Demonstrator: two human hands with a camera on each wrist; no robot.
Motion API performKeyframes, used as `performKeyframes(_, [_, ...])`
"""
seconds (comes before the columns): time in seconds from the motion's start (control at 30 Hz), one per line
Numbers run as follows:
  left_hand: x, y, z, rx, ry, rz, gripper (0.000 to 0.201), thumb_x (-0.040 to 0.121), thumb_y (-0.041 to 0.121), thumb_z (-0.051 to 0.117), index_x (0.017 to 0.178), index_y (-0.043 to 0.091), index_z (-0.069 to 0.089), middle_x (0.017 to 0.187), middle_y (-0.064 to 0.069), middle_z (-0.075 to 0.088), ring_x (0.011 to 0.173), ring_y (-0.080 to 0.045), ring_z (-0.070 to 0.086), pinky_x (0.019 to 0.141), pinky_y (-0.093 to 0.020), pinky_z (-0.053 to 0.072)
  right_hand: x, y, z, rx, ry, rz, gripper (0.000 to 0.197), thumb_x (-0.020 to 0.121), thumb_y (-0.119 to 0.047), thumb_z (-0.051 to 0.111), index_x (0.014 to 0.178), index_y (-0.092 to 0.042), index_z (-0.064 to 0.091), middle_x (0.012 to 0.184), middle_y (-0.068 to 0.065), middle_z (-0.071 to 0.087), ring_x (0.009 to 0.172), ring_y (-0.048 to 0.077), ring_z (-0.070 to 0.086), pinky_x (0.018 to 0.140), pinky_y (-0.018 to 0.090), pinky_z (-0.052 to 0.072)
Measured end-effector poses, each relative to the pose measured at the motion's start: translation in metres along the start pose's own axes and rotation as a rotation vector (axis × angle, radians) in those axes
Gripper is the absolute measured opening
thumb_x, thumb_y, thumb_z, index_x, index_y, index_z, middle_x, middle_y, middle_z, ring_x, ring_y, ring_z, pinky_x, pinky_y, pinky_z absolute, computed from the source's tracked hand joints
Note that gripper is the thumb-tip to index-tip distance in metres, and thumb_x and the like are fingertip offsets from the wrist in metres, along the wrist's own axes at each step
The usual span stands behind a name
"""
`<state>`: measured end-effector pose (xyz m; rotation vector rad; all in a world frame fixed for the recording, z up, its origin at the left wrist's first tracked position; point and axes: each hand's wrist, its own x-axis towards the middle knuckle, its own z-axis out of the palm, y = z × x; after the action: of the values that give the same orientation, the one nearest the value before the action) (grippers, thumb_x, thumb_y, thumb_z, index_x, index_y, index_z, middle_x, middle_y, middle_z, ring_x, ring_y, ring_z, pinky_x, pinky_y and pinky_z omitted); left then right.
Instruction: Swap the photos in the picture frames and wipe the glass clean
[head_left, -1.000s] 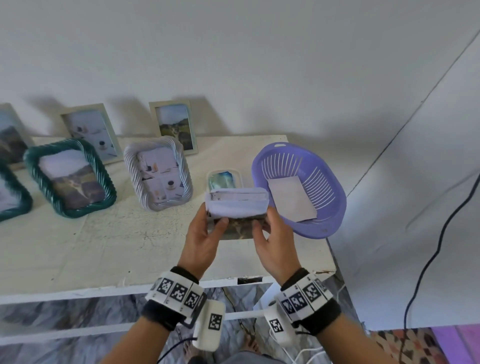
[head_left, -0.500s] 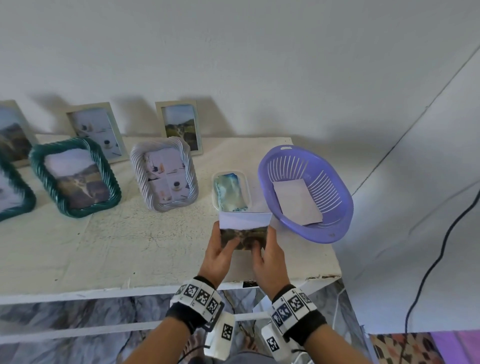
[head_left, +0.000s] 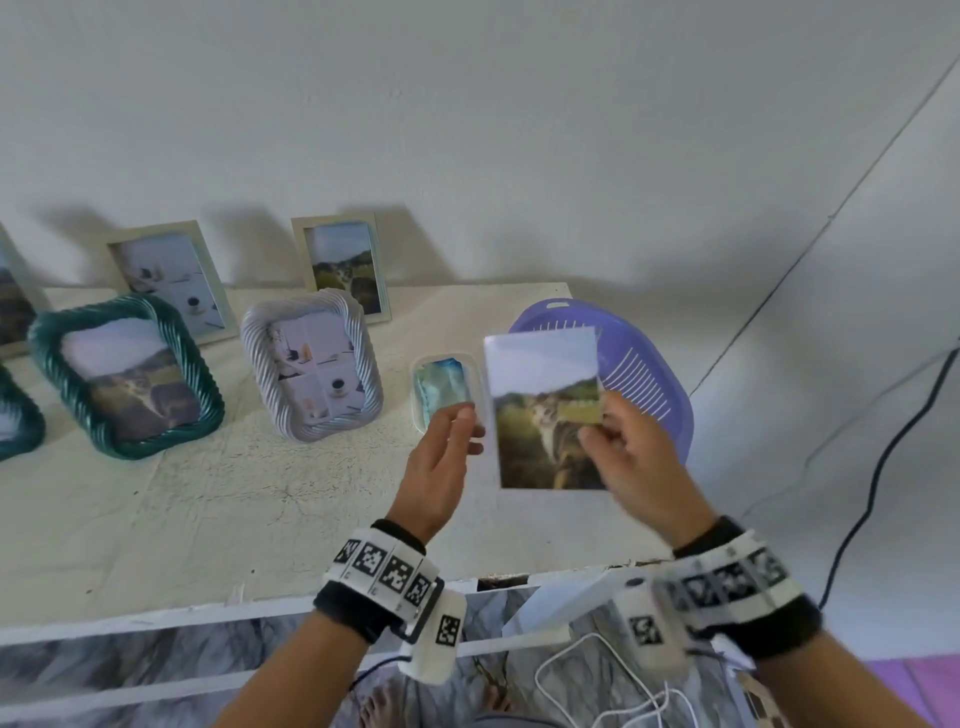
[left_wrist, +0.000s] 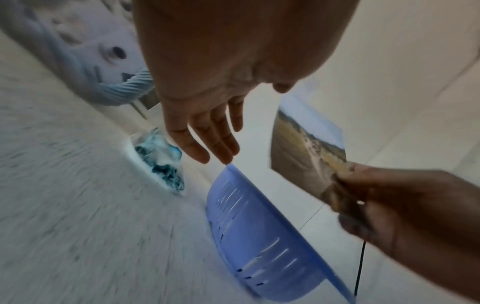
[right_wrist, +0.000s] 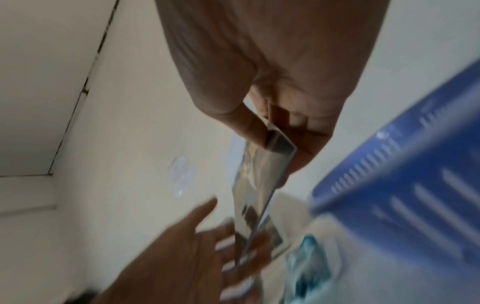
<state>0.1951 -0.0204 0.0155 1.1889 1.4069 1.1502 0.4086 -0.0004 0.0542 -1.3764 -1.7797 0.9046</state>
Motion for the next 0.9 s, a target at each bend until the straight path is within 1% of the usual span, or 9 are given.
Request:
performKeyframes(0.07, [0.016, -0.003, 0.009, 0.175, -0.006, -0.045, 0.038, 0.1, 0.039, 0.05, 0.132, 0.018, 0.051, 0.114, -0.002, 0.065, 0.097, -0.015, 0.065, 0.075, -0.021, 0.047, 0.027, 0.005, -0.035, -0.09, 0.006, 0.092, 0.013, 0.093, -0.012, 0.054, 0.104, -0.017, 0.06, 0.097, 0.0, 0.072, 0.088, 0.015, 0.07, 0.08, 0.049, 0.057])
performKeyframes(0.13, [0.029, -0.005, 0.021, 0.242, -0.047, -0.101, 0.048, 0.097, 0.04, 0.056, 0.137, 0.016, 0.045, 0.11, -0.003, 0.066, 0.097, -0.018, 0.066, 0.079, -0.026, 0.049, 0.057, 0.01, -0.061, -0.215, -0.059, 0.16, 0.016, 0.091, -0.013, 0.051, 0.103, -0.02, 0.06, 0.095, 0.007, 0.071, 0.088, 0.024, 0.069, 0.082, 0.051, 0.055])
performKeyframes(0.2, [0.036, -0.006, 0.033, 0.218, -0.081, -0.139, 0.06, 0.096, 0.044, 0.058, 0.144, 0.018, 0.035, 0.098, 0.002, 0.066, 0.091, -0.015, 0.068, 0.089, -0.038, 0.053, 0.083, 0.012, -0.075, -0.375, -0.17, 0.23, 0.016, 0.09, -0.012, 0.05, 0.103, -0.013, 0.059, 0.099, 0.015, 0.069, 0.093, 0.033, 0.066, 0.085, 0.052, 0.053])
performKeyframes(0.27, [0.041, -0.006, 0.043, 0.171, -0.084, -0.158, 0.068, 0.095, 0.042, 0.06, 0.149, 0.018, 0.026, 0.088, 0.007, 0.067, 0.083, -0.01, 0.069, 0.091, -0.044, 0.054, 0.105, 0.017, -0.074, -0.488, -0.28, 0.312, 0.016, 0.091, -0.01, 0.052, 0.105, -0.005, 0.059, 0.105, 0.017, 0.064, 0.098, 0.033, 0.062, 0.085, 0.044, 0.051])
performKeyframes(0.43, [0.045, -0.002, 0.059, 0.075, -0.09, -0.156, 0.066, 0.096, 0.026, 0.062, 0.151, 0.02, 0.026, 0.087, -0.002, 0.069, 0.079, -0.012, 0.07, 0.072, -0.037, 0.06, 0.133, 0.04, -0.054, -0.701, -0.473, 0.408, 0.026, 0.088, -0.015, 0.057, 0.099, 0.008, 0.06, 0.088, 0.017, 0.058, 0.075, 0.03, 0.056, 0.065, 0.032, 0.039])
performKeyframes(0.53, [0.046, -0.002, 0.059, 0.029, -0.109, -0.155, 0.064, 0.096, 0.02, 0.062, 0.151, 0.024, 0.028, 0.092, -0.01, 0.07, 0.08, -0.015, 0.072, 0.067, -0.037, 0.062, 0.137, 0.04, -0.046, -0.717, -0.488, 0.443, 0.018, 0.091, -0.017, 0.056, 0.087, 0.0, 0.057, 0.085, 0.02, 0.054, 0.075, 0.027, 0.055, 0.066, 0.033, 0.041])
performKeyframes(0.63, [0.047, -0.002, 0.059, -0.014, -0.108, -0.155, 0.063, 0.096, 0.016, 0.062, 0.15, 0.025, 0.03, 0.089, -0.009, 0.068, 0.08, -0.017, 0.073, 0.065, -0.039, 0.062, 0.139, 0.045, -0.045, -0.738, -0.517, 0.458, 0.025, 0.089, -0.016, 0.062, 0.102, 0.005, 0.064, 0.097, 0.024, 0.069, 0.087, 0.035, 0.07, 0.079, 0.044, 0.058])
performKeyframes(0.77, [0.052, -0.004, 0.059, -0.036, -0.057, -0.161, 0.061, 0.096, 0.014, 0.061, 0.15, 0.022, 0.032, 0.093, -0.012, 0.067, 0.079, -0.019, 0.073, 0.065, -0.036, 0.062, 0.135, 0.043, -0.044, -0.786, -0.474, 0.415, 0.024, 0.09, -0.015, 0.061, 0.106, 0.003, 0.061, 0.108, 0.024, 0.067, 0.089, 0.034, 0.068, 0.07, 0.034, 0.052])
performKeyframes(0.9, [0.061, -0.008, 0.052, -0.031, -0.021, -0.161, 0.057, 0.096, 0.014, 0.062, 0.147, 0.019, 0.038, 0.097, -0.017, 0.067, 0.081, -0.02, 0.072, 0.067, -0.032, 0.062, 0.133, 0.035, -0.048, -0.753, -0.451, 0.377, 0.046, 0.096, -0.02, 0.054, 0.132, 0.009, 0.047, 0.119, 0.028, 0.062, 0.1, 0.038, 0.066, 0.088, 0.046, 0.054])
